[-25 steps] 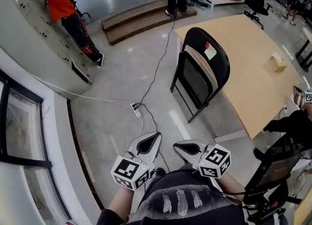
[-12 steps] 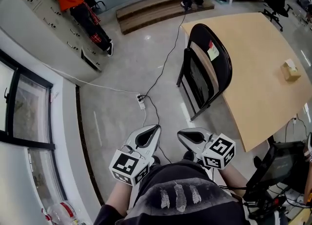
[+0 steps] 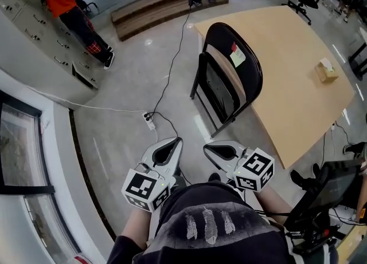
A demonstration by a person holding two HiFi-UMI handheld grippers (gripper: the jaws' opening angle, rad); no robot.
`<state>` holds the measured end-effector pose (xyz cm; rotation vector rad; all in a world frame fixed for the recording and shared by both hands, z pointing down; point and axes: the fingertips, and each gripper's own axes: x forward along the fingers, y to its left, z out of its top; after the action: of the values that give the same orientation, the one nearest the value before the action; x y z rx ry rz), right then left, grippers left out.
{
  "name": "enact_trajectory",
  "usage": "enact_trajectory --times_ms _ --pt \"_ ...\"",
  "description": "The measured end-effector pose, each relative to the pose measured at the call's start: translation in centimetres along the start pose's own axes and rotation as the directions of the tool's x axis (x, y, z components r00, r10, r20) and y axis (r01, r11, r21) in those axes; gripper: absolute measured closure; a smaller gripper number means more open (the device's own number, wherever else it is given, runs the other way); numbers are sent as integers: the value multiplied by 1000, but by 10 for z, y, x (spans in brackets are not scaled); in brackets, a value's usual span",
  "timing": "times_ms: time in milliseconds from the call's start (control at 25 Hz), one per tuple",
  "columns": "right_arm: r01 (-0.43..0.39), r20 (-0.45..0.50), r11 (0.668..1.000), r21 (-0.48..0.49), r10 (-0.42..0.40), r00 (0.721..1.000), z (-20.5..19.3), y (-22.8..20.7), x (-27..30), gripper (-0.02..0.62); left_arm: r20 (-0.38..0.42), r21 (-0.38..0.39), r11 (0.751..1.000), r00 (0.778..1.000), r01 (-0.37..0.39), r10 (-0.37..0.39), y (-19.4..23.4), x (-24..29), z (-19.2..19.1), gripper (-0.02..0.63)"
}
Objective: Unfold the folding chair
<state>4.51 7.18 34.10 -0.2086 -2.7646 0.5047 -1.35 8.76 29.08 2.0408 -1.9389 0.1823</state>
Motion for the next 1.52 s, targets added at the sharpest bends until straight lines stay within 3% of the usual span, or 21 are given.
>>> enact_trajectory --times_ms 160,480,640,920,1200,1360,1520 --pt "73 -23 997 26 -72 997 3 10 35 592 38 -10 996 995 90 -89 32 -5 4 604" --pt "122 -87 993 6 -121 989 7 37 114 592 43 -53 985 986 166 -164 109 -28 -4 604" --pt "175 -112 985 -3 -174 978 4 39 134 592 33 -56 974 976 219 -217 129 -27 -10 604" --pt "224 -136 974 -23 -225 965 7 27 136 592 15 -49 959 960 279 -279 130 -7 -5 604" --pt "170 -114 985 4 -168 979 13 -10 126 592 -32 -35 971 971 237 -238 121 33 2 604" --pt "153 -101 988 13 -151 983 17 -51 103 592 -77 -54 974 971 221 -224 103 72 0 604" --pt "217 -60 975 51 -214 975 19 -106 75 592 -160 -42 973 960 225 -229 88 116 -8 604"
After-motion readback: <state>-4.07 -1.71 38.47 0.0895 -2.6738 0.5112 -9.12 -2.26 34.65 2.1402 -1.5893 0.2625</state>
